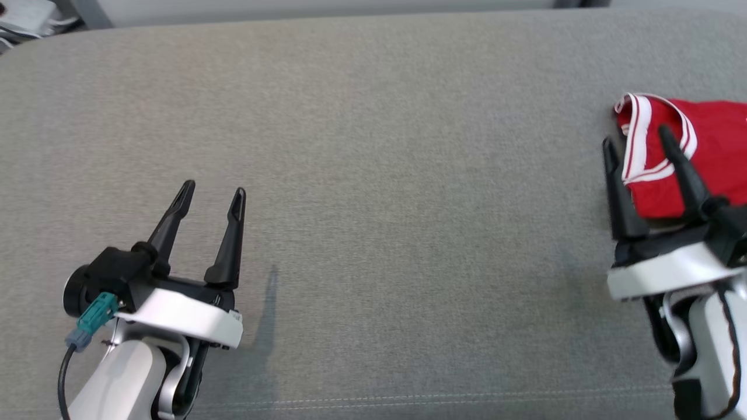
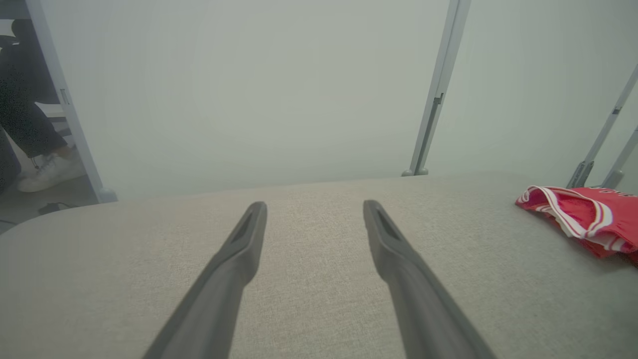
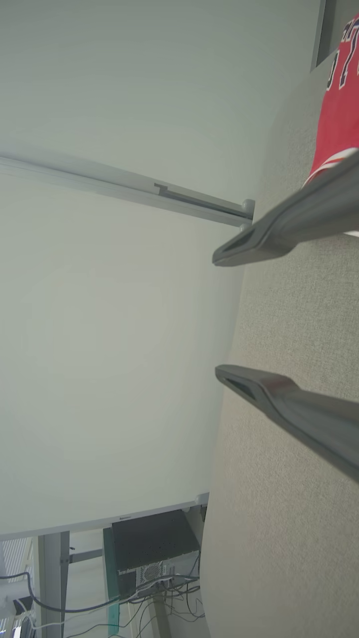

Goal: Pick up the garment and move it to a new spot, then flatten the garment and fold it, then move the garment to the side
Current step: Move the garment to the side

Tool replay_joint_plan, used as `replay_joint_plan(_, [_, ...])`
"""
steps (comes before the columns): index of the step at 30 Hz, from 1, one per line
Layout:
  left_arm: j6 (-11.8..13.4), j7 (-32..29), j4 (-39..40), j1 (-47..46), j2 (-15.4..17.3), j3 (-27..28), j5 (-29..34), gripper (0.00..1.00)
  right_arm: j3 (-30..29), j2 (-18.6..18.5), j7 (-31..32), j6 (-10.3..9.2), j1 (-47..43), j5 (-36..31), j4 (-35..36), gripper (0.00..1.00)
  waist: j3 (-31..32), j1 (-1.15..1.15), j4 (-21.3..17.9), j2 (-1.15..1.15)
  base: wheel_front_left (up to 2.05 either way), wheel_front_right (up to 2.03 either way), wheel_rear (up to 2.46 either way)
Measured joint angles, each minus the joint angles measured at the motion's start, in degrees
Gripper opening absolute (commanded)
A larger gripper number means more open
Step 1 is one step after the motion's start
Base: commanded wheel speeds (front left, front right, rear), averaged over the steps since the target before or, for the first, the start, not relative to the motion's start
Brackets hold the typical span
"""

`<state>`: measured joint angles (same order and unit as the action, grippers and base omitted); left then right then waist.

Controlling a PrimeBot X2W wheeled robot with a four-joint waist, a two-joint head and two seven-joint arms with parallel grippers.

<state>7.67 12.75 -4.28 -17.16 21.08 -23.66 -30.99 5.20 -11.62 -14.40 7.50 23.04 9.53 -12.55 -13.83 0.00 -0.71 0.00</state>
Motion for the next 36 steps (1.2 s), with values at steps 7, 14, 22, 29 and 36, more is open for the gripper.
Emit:
replay_joint_plan(7, [0.5, 0.9, -0.1, 4.6, 0.1, 1.0, -0.9, 1.00, 0.4, 3.1, 0.0, 0.00, -9.9, -0.7, 4.7, 1.00, 4.7, 0.00, 3.6, 0.00, 0.00, 0.00, 0.00])
replay_joint_plan(14, [1.1, 1.4, -0.6, 9.5, 0.5, 1.4, -0.9, 1.00, -0.8, 5.8, 0.0, 0.00, -19.2, -1.0, 6.6, 1.00, 10.2, 0.00, 5.1, 0.00, 0.00, 0.00, 0.00])
replay_joint_plan(22, [2.0, 1.4, -0.7, 14.5, 1.6, 2.0, -0.9, 1.00, -1.6, 7.7, 0.1, -0.01, -26.8, -1.0, 7.2, 1.00, 14.8, 0.00, 5.0, 0.00, 0.00, 0.00, 0.00])
replay_joint_plan(29, [2.0, 1.4, -0.8, 15.7, 1.9, 2.1, -1.3, 1.00, -1.2, 8.1, 0.3, -0.01, -28.0, -1.0, 8.0, 1.00, 15.7, 0.00, 4.3, 0.00, 0.00, 0.00, 0.00])
replay_joint_plan(36, [2.0, 1.4, -0.8, 15.7, 2.0, 1.8, -1.3, 1.00, -1.0, 8.3, 0.4, -0.01, -28.2, -1.0, 8.0, 1.00, 15.6, 0.00, 4.5, 0.00, 0.00, 0.00, 0.00])
